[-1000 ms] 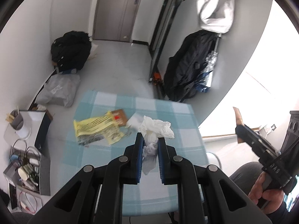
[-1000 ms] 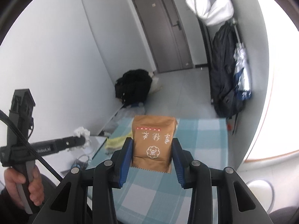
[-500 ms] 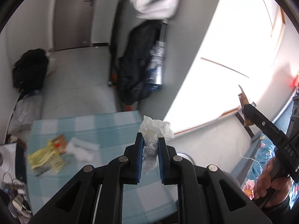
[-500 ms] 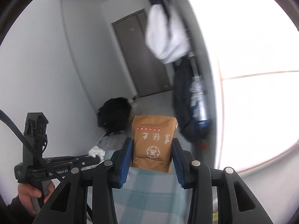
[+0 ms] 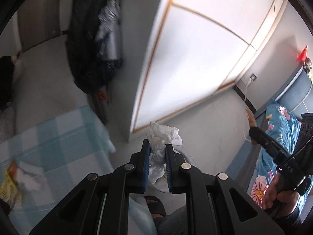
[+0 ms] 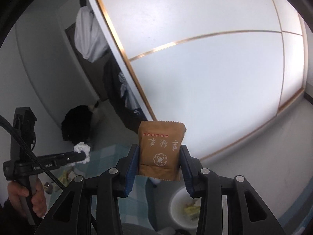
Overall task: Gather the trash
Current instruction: 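Carry the tissue and brown sachet over the white trash bin, then open both grippers to drop the tissue and sachet into the bin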
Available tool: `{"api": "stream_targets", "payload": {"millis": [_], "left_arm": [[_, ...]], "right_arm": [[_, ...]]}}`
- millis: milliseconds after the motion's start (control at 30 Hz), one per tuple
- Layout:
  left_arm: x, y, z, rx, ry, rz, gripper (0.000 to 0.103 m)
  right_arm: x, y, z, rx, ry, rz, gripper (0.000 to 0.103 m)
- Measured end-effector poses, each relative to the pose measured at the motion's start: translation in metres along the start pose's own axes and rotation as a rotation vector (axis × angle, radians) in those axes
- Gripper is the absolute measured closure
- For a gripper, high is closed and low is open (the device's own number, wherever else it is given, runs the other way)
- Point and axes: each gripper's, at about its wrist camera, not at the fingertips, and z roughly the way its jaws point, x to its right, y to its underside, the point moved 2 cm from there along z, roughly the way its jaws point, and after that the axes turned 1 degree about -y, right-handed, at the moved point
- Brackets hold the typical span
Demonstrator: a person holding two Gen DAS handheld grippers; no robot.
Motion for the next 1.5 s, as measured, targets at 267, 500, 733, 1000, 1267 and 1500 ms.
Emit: {"api": "stream_targets", "payload": {"millis": [267, 500, 733, 1000, 1267, 1500], "left_arm": [[0.035, 0.014, 0.102, -0.274, 0.104, 0.047, 0.093], [0.043, 0.032, 0.174, -0.510, 0.158, 0.029, 0.093], [0.041, 0.038, 0.211, -0.613, 0.136, -0.001, 0.093], [0.039, 0.042, 0.241, -0.719, 0.137, -0.029, 0.091], [0.040, 0.046, 0.255, -0.775, 0.154, -0.041, 0.086], [0.045, 0.048, 0.260, -0.781, 0.144, -0.033, 0.065]], "right_arm": [[0.068, 0.047, 0.052, -0.151, 0.034, 0.159, 0.063], [0.108, 0.088, 0.103, -0.282, 0.033, 0.259, 0.063], [0.125, 0.126, 0.130, -0.407, 0.031, 0.327, 0.063], [0.125, 0.159, 0.159, -0.507, 0.013, 0.388, 0.061], [0.137, 0.162, 0.175, -0.559, 0.029, 0.395, 0.048], [0.137, 0.167, 0.176, -0.574, 0.043, 0.422, 0.044]]}}
